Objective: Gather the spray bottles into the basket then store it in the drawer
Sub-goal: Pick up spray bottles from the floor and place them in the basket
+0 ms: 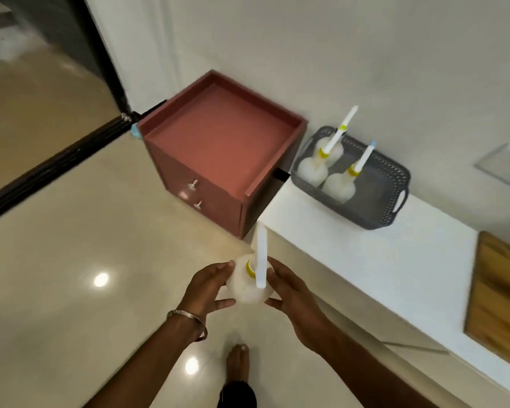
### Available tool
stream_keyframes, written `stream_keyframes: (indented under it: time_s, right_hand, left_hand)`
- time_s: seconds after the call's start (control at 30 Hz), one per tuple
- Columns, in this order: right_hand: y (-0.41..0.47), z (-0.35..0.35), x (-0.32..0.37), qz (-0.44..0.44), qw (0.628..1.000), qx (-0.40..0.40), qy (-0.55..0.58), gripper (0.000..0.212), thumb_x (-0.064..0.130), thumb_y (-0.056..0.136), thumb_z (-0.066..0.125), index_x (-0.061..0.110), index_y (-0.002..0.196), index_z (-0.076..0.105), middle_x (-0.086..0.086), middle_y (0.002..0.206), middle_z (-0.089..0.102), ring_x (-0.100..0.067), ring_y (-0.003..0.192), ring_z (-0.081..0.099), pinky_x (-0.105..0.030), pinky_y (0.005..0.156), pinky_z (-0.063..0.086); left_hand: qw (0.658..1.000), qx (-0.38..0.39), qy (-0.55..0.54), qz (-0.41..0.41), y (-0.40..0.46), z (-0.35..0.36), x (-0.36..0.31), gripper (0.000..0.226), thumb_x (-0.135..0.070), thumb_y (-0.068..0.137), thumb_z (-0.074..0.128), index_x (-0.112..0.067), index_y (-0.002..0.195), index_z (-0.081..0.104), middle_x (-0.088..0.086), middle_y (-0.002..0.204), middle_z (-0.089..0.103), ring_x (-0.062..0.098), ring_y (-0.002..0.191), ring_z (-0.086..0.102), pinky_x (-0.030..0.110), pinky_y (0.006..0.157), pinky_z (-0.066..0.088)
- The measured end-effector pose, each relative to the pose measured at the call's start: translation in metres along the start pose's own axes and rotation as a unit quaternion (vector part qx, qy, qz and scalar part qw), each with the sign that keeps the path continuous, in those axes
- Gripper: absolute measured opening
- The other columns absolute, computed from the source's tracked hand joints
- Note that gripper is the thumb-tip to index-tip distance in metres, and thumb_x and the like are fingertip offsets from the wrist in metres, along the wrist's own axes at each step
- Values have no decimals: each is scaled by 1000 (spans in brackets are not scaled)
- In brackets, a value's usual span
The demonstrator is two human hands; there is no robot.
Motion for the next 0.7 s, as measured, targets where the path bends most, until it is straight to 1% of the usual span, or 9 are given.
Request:
stream_keyframes:
  time_s: [0.07, 0.13, 0.2, 0.33, 0.43, 0.5, 0.6, 0.67, 0.7]
  right_hand:
    - [7, -30, 24, -7, 1000, -25, 7, 34, 46, 96, 56, 44, 130, 60, 17, 128, 67, -6, 118, 64, -37, 97, 54]
    - [13, -61, 53, -20, 998, -50, 20, 34, 46, 95, 56, 44, 128, 62, 19, 129, 66, -4, 118, 63, -36, 97, 54]
    - [16, -88, 82, -35, 996, -80, 35, 32, 46, 93, 56, 46, 124, 64, 21, 128, 66, -1, 116, 63, -34, 95, 55]
    - [25, -144, 144, -58, 987, -136, 70, 29, 38, 97, 55, 41, 125, 65, 20, 125, 68, -3, 115, 64, -41, 98, 55]
    - [32, -175, 193, -78, 978, -167, 93, 37, 46, 86, 59, 42, 122, 66, 19, 125, 68, -3, 114, 65, -41, 97, 55]
    - [37, -197, 222, -93, 974, -182, 97, 30, 45, 89, 58, 45, 117, 67, 22, 121, 69, 0, 110, 66, -37, 93, 57]
    - [48, -238, 263, -113, 964, -211, 111, 20, 36, 98, 56, 45, 109, 70, 25, 110, 71, 6, 100, 67, -29, 80, 59]
    - [58, -271, 290, -127, 958, -229, 114, 19, 32, 100, 54, 42, 106, 70, 28, 100, 73, 10, 92, 68, -20, 67, 58]
    - [64, -283, 299, -132, 956, -237, 114, 19, 32, 100, 54, 41, 107, 69, 29, 97, 73, 11, 90, 68, -17, 64, 57]
  left_hand:
    - [1000, 16, 25, 9, 16, 34, -25, 23, -35, 87, 66, -16, 98, 71, 9, 114, 67, 23, 112, 61, 45, 78, 60]
    - [998, 39, 51, 19, 34, 70, -53, 23, -35, 88, 65, -15, 98, 70, 11, 115, 66, 25, 113, 60, 42, 76, 60]
    - [995, 59, 73, 32, 49, 105, -80, 23, -37, 87, 65, -17, 96, 70, 7, 112, 67, 23, 110, 62, 38, 71, 60]
    - [988, 105, 103, 55, 70, 177, -147, 19, -41, 84, 67, -24, 86, 72, -2, 105, 69, 15, 102, 63, 30, 63, 58]
    - [980, 135, 129, 71, 81, 223, -196, 18, -45, 83, 67, -28, 79, 72, -5, 100, 71, 12, 99, 64, 29, 64, 57]
    - [974, 156, 147, 79, 88, 258, -228, 19, -45, 84, 66, -28, 79, 70, -5, 97, 71, 10, 94, 66, 27, 63, 56]
    - [968, 173, 160, 87, 99, 313, -270, 19, -41, 88, 64, -24, 80, 69, -9, 80, 70, 6, 76, 66, 21, 55, 53]
    - [963, 181, 174, 94, 108, 353, -297, 20, -39, 89, 62, -25, 77, 69, -11, 75, 70, 7, 76, 65, 21, 53, 52]
    - [963, 182, 174, 97, 114, 367, -306, 19, -38, 89, 62, -25, 77, 69, -10, 77, 70, 8, 78, 65, 21, 54, 52]
Point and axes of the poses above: each hand's wrist, its own y-axis towards the middle knuckle, its own z-axis out of the palm, x = y × z, the point moved 9 cm from there along y, towards the middle knuckle
